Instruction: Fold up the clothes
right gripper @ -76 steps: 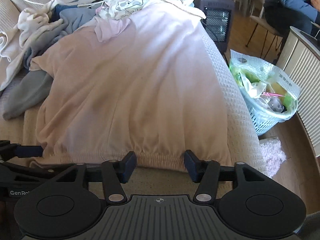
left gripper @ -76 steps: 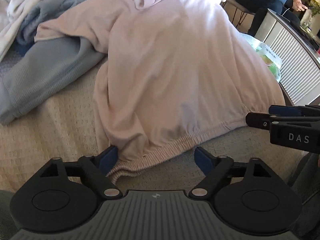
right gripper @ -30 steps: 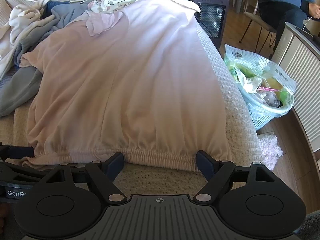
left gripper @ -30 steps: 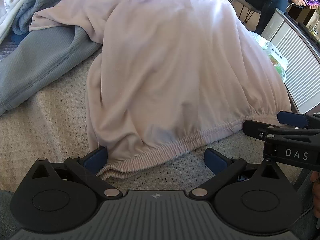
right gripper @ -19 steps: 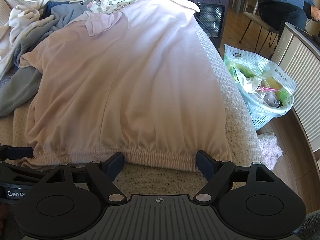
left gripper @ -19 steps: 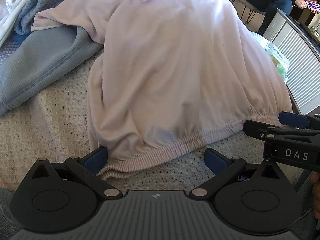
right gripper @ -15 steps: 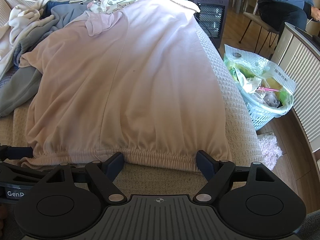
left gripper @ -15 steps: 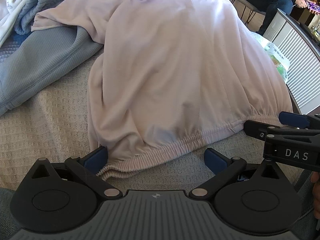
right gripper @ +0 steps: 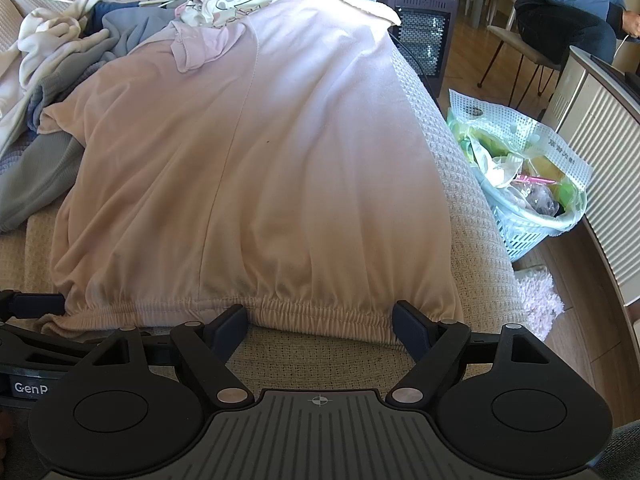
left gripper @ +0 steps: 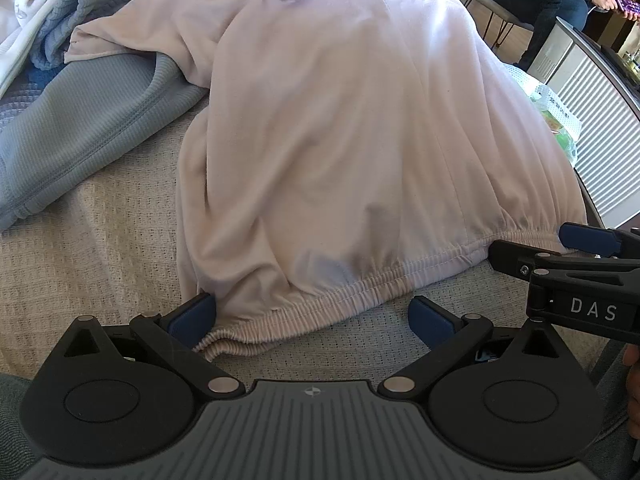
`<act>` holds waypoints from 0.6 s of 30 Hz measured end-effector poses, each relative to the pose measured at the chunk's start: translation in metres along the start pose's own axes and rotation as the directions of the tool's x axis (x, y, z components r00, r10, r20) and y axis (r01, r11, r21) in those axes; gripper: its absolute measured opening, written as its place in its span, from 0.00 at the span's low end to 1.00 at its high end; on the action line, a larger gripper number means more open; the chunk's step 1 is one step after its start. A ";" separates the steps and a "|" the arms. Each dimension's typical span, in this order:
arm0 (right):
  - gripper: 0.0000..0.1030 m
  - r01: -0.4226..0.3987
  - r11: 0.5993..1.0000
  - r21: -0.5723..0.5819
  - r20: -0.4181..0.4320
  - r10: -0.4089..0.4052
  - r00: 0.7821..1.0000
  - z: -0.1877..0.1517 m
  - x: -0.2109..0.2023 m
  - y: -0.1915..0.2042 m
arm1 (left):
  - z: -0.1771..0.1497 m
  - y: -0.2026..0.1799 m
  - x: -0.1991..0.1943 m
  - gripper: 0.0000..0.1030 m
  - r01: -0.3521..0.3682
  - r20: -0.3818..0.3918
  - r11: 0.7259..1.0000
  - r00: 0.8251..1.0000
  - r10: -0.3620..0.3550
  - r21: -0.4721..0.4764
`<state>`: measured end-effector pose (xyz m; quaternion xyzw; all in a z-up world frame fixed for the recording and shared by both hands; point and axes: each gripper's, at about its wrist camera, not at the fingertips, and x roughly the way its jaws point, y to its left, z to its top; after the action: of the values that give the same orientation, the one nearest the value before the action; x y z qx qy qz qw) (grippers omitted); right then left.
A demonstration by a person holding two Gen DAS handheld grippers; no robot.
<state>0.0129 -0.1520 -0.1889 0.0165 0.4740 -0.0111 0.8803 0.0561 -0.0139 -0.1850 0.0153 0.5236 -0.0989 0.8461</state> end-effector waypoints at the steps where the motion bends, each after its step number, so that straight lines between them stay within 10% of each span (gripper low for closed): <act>1: 0.80 0.000 1.000 0.000 0.000 0.000 1.000 0.000 0.000 0.000 | 0.000 -0.001 0.000 1.00 0.000 0.000 1.000 1.000 0.000 0.000; 18: 0.80 0.005 1.000 -0.001 0.003 -0.005 1.000 -0.001 0.001 0.002 | 0.001 -0.012 0.003 1.00 -0.004 -0.001 1.000 1.000 0.004 0.001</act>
<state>0.0130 -0.1503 -0.1900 0.0147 0.4729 -0.0130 0.8809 0.0562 -0.0265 -0.1868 0.0171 0.5239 -0.0974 0.8460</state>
